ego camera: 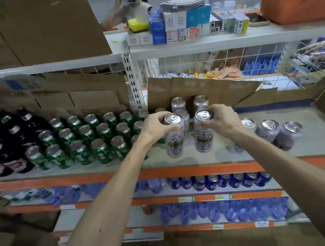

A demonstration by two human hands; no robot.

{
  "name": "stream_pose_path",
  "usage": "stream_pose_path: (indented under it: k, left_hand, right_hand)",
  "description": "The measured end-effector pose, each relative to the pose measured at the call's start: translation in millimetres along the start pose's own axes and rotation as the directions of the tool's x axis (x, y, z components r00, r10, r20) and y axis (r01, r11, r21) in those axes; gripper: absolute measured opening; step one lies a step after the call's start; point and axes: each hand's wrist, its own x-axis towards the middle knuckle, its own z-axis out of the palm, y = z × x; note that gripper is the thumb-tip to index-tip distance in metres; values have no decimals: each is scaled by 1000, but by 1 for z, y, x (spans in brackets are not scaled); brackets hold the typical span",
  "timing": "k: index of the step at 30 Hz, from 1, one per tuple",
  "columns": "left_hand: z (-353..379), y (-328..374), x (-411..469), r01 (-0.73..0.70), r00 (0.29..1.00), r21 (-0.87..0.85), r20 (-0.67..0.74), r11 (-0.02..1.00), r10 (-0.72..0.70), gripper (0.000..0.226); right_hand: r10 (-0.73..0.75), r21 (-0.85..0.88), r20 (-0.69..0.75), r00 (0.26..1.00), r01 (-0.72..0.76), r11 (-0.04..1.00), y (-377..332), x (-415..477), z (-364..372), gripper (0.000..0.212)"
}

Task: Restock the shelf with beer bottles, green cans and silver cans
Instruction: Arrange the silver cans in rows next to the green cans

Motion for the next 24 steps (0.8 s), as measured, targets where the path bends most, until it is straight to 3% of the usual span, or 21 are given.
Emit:
stream_pose_path:
  k: [3,13,20,24]
  left_hand:
    - [19,-23,9,24,1000,-21,17,999,-24,33]
    - [60,-67,38,41,999,7,27,999,-41,44]
    - [62,-72,50,61,997,-37,57,997,-58,70]
    - [61,-72,50,54,993,-42,107,998,-49,67]
  right_hand:
    - [14,19,-2,1000,-13,1000,19,2,22,33]
    - [28,41,40,999,-30,999,61,23,61,42]
    - [87,53,71,994,-91,994,68,34,71,49]
    - [130,40,113,985,-135,990,70,38,70,54]
